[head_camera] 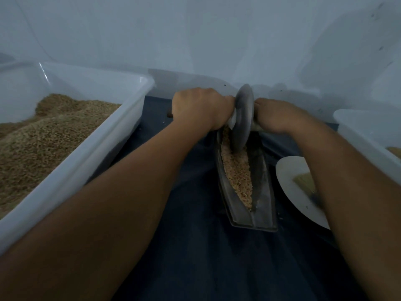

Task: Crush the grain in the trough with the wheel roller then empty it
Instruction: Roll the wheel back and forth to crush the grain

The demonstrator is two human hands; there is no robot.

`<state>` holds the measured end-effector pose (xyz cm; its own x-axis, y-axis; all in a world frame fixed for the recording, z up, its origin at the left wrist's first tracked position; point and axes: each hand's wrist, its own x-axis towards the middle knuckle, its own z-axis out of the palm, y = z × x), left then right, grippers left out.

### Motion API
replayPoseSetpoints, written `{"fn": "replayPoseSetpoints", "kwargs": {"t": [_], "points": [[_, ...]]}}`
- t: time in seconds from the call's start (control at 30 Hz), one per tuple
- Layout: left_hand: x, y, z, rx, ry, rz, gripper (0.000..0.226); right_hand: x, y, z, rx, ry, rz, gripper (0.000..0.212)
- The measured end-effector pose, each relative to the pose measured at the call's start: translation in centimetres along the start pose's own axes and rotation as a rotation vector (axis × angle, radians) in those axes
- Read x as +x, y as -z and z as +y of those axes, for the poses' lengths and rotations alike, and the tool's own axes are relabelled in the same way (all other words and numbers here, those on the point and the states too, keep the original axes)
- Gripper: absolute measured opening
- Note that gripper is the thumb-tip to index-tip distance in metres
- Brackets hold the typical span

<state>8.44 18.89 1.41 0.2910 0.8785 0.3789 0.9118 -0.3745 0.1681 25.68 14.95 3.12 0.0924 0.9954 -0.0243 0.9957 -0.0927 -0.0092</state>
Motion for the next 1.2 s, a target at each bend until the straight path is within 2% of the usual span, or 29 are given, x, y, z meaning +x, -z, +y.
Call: {"fn": "replayPoseSetpoints", "kwargs": {"t": [0.07,0.27,0.37,0.6,0.9,1.2], "points": [[0.5,0.1,0.5,0.046,-0.03,0.025,0.05,0.3,-0.4,0.5,0.025,0.049,-0.019,0.034],[1.9,0.4,1.4,0.081,-0.042,0.041,0.047,0.9,-0.7,1.2,0.069,0.086,-0.05,0.03],[2.2,0.1,1.3,0.096,-0.055,0.054,0.049,1.0,-0.6,1.2,0.109,0.08,-0.041,0.015],[3.2,-0.1,1.1,0.12,-0.055,0.038,0.047,1.1,-0.6,1.2,0.313,0.05,-0.054,0.024],[2.9,-0.3,0.4,0.064,-0.016,0.03,0.043,2.1,-0.5,1.1,0.331,0.009,-0.081,0.025],[1.2,-0.3,0.4,0.082,-0.015,0.043,0.051,1.4,-0.9,1.0,0.202,0.009,0.015,0.027]]}}
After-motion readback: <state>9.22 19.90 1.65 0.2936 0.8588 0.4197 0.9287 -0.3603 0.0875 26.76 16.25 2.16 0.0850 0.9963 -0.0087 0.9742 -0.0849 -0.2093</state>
